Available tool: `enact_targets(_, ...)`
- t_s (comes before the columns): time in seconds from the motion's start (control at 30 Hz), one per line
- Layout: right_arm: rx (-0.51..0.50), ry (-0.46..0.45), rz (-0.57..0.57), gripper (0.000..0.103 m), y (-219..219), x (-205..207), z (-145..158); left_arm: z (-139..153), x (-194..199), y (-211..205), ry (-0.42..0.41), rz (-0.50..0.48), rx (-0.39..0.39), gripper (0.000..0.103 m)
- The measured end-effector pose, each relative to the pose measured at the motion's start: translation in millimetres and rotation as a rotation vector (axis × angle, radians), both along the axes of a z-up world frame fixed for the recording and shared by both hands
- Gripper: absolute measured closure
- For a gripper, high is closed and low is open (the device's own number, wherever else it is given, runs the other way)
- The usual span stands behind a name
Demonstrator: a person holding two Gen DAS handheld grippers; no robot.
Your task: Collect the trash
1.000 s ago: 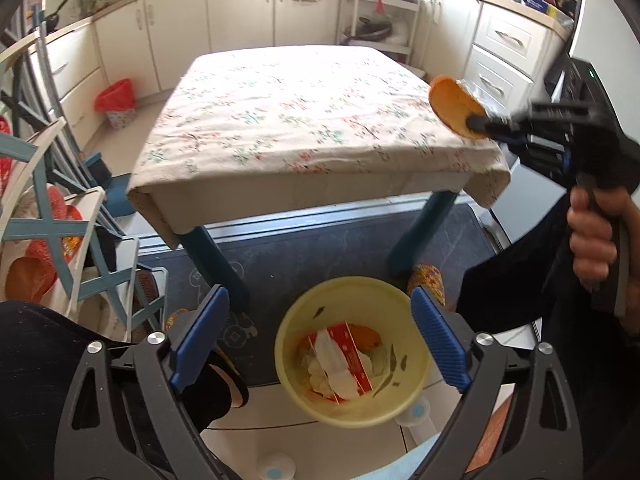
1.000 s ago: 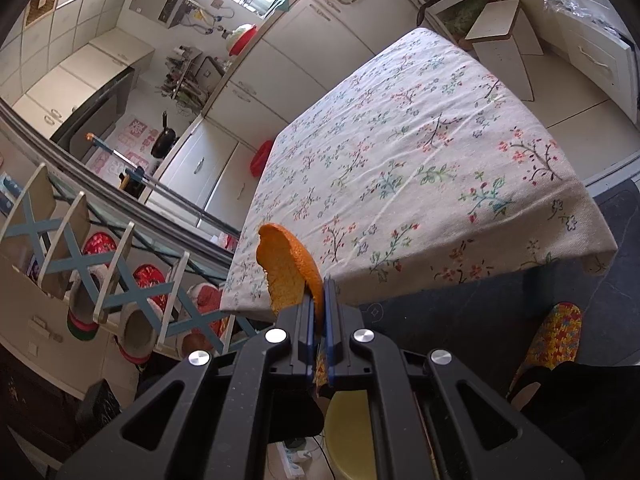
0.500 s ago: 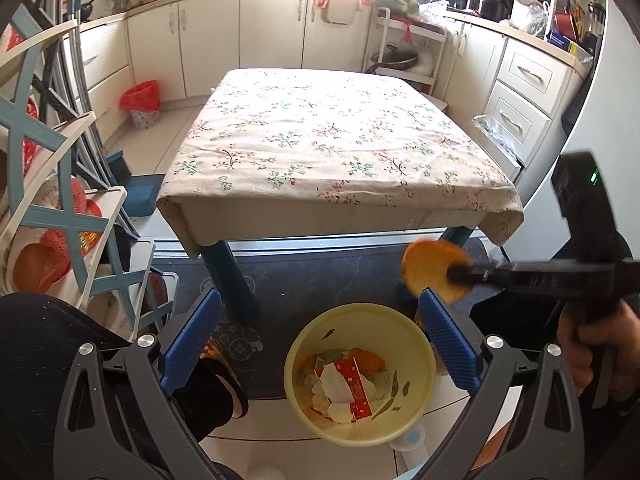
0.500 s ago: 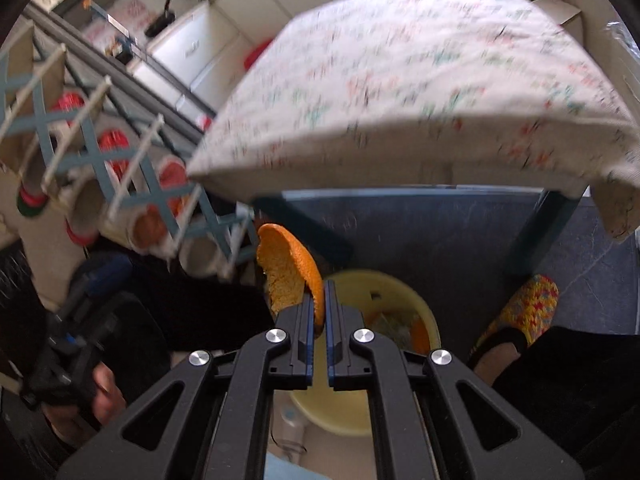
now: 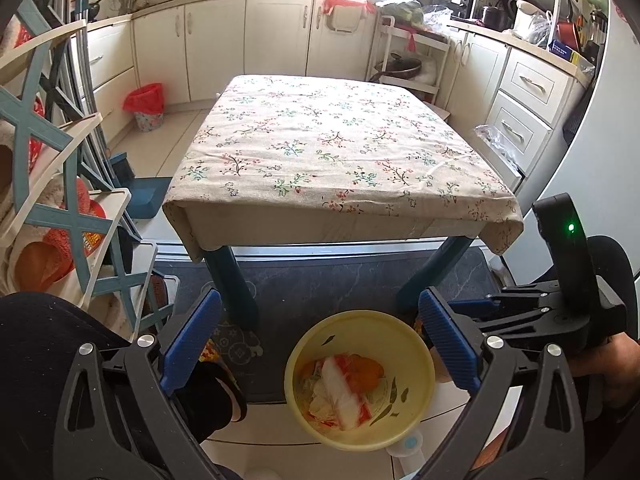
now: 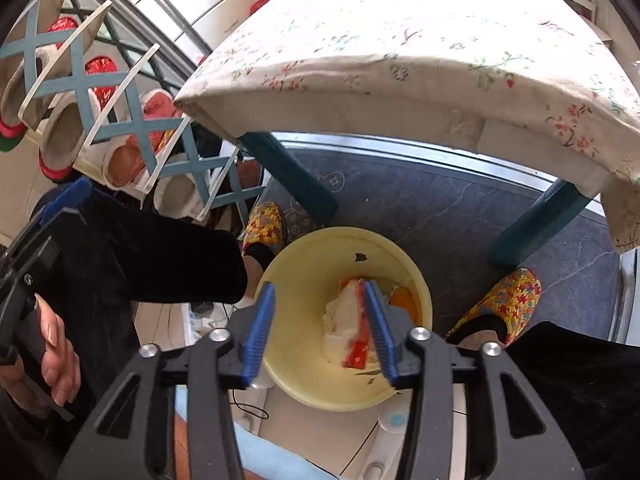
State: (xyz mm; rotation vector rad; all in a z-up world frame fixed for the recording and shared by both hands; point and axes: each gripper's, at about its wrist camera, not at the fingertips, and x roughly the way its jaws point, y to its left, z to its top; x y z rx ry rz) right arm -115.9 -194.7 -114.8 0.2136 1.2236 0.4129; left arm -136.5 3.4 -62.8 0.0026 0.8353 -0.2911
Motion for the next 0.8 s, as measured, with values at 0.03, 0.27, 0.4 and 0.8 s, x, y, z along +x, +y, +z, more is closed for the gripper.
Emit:
enact_targets(0.03, 0.002, -0.012, -0.014, 0.052, -2, 0, 2, 1, 0, 0, -0.004, 0.002, -0.001, 0.008)
enact_targets(0.27, -0.033, -0.180, -0.170, 0.037, -19, -3, 34, 10, -3, 2, -0.043, 0.011, -0.010, 0.008)
enact_targets(0.4, -0.077, -0.357, -0.255, 0.027, -28, -13, 66, 20, -8, -1, -0.086, 0.005, 0.002, 0.008)
enact_targets(0.8, -0.195, -0.789, -0.382, 0.010, -24, -67, 146, 55, -29, -3, -0.186, 0.026, 0.004, 0.008)
